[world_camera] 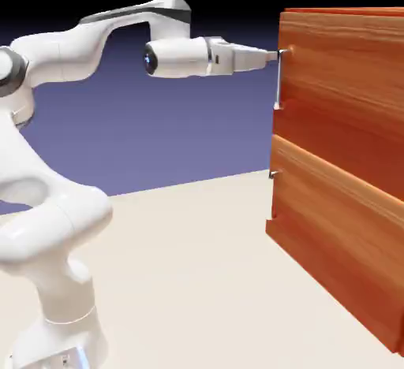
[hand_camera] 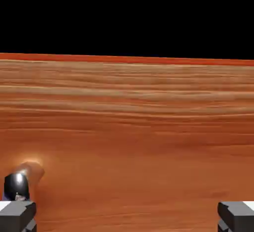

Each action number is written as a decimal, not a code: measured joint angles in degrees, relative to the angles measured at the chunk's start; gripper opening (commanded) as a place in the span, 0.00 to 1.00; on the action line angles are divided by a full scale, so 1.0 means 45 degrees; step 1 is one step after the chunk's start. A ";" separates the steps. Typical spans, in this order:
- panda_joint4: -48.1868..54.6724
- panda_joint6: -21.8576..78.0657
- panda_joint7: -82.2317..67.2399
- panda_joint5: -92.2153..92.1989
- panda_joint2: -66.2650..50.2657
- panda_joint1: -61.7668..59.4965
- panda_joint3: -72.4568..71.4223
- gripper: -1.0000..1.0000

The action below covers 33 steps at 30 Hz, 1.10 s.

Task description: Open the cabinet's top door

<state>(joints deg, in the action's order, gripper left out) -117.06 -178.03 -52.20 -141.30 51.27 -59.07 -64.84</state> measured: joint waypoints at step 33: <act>-0.1296 0.2360 -0.6730 -0.5479 -0.1577 0.1750 0.0210 0.00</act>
<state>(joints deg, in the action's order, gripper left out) -122.89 -167.41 -82.49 -165.96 44.18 -51.19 -63.89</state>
